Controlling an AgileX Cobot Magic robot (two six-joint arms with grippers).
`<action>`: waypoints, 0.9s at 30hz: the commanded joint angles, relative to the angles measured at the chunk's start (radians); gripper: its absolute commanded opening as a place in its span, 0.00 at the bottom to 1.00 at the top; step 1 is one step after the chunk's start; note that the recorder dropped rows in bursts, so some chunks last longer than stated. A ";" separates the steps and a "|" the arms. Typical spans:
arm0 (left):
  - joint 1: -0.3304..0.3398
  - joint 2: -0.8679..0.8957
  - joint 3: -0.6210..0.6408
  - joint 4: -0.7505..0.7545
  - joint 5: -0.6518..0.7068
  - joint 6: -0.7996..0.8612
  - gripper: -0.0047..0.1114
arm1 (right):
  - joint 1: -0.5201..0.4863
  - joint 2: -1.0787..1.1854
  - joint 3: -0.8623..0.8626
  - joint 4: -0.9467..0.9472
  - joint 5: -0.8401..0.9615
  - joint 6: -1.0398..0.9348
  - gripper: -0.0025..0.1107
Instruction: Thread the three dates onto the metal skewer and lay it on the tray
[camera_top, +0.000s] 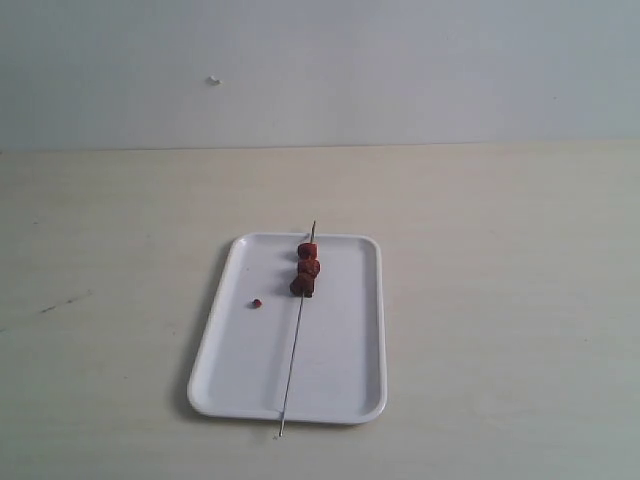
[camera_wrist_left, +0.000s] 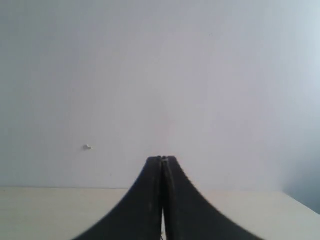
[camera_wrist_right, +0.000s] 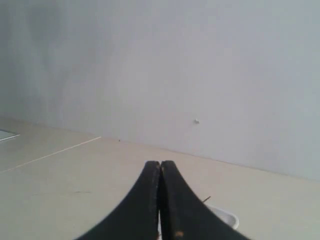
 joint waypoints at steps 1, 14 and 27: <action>0.001 -0.051 0.028 -0.007 0.006 0.000 0.04 | 0.003 -0.007 0.006 0.003 0.009 0.002 0.02; 0.001 -0.051 0.028 0.223 0.072 -0.077 0.04 | 0.003 -0.007 0.006 0.003 0.009 0.002 0.02; 0.003 -0.051 0.083 1.588 0.287 -1.448 0.04 | 0.003 -0.007 0.006 0.003 0.009 0.002 0.02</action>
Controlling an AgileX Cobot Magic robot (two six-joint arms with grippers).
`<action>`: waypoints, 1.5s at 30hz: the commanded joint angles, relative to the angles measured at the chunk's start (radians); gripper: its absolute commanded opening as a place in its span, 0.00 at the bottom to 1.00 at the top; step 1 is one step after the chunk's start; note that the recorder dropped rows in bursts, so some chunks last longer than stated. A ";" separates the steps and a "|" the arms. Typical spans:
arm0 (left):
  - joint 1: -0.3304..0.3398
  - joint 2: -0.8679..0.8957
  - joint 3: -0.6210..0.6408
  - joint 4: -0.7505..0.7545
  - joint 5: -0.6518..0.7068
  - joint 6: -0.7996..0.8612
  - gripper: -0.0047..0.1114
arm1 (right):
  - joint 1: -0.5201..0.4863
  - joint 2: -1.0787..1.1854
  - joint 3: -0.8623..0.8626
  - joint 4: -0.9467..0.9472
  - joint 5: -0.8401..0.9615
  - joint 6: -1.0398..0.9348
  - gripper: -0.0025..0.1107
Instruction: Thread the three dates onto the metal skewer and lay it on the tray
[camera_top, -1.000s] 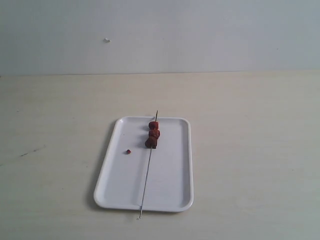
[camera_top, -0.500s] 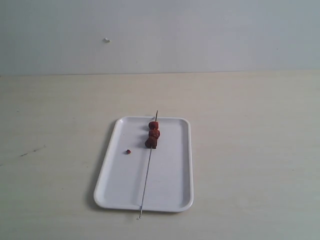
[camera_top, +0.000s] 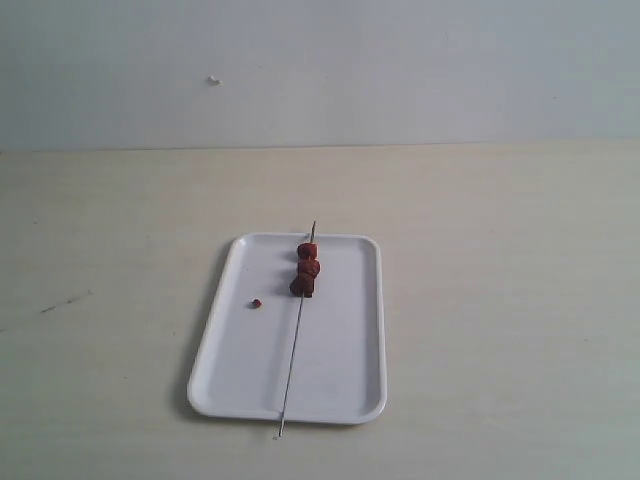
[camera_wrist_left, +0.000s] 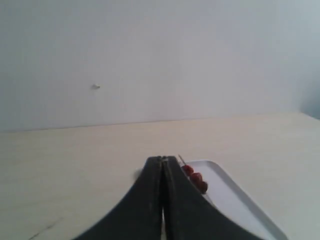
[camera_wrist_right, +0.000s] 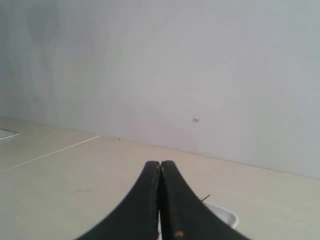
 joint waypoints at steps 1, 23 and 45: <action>0.003 -0.006 0.049 0.201 0.016 -0.187 0.04 | 0.003 -0.007 0.006 0.001 0.003 0.002 0.02; 0.283 -0.006 0.134 0.241 0.068 -0.152 0.04 | 0.003 -0.007 0.006 0.001 0.003 0.002 0.02; 0.422 -0.006 0.134 0.241 0.068 -0.152 0.04 | 0.004 -0.007 0.006 0.001 0.003 0.002 0.02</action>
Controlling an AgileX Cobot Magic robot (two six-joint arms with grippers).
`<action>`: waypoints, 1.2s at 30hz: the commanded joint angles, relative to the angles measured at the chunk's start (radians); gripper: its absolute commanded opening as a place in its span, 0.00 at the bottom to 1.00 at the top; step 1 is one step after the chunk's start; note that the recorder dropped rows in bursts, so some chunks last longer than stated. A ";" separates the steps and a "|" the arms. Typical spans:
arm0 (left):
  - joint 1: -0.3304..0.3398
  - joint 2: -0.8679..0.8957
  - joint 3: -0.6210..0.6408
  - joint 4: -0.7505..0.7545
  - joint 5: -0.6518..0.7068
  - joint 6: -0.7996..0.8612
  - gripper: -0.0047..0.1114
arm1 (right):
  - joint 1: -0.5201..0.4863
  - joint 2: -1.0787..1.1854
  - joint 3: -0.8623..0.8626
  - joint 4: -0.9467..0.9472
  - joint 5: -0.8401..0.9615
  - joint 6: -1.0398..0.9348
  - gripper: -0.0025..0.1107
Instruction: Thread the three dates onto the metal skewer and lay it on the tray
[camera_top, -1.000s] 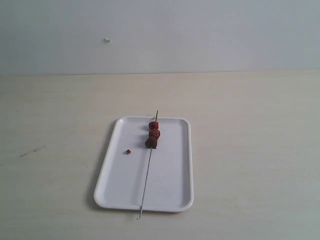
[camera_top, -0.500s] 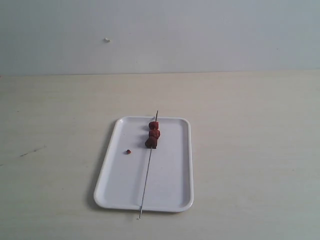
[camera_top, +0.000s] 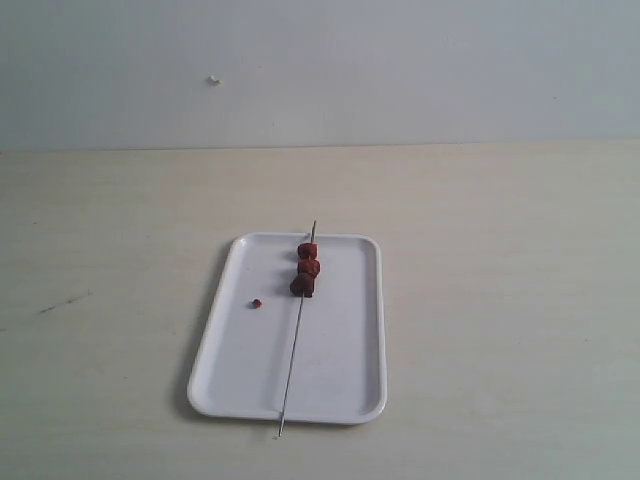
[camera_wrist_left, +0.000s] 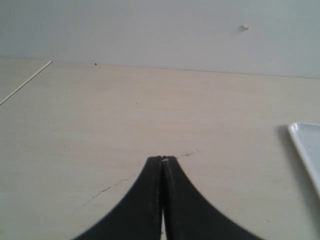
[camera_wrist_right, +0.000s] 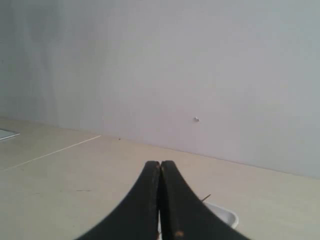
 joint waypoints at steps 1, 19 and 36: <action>0.003 -0.006 0.003 0.003 -0.002 0.000 0.04 | 0.009 -0.007 0.006 0.001 0.001 0.002 0.02; 0.003 -0.006 0.003 0.003 -0.002 0.000 0.04 | -0.397 -0.007 0.006 -0.003 0.318 -0.082 0.02; 0.003 -0.006 0.003 0.003 -0.002 0.000 0.04 | -0.410 -0.007 0.006 -0.001 0.319 -0.080 0.02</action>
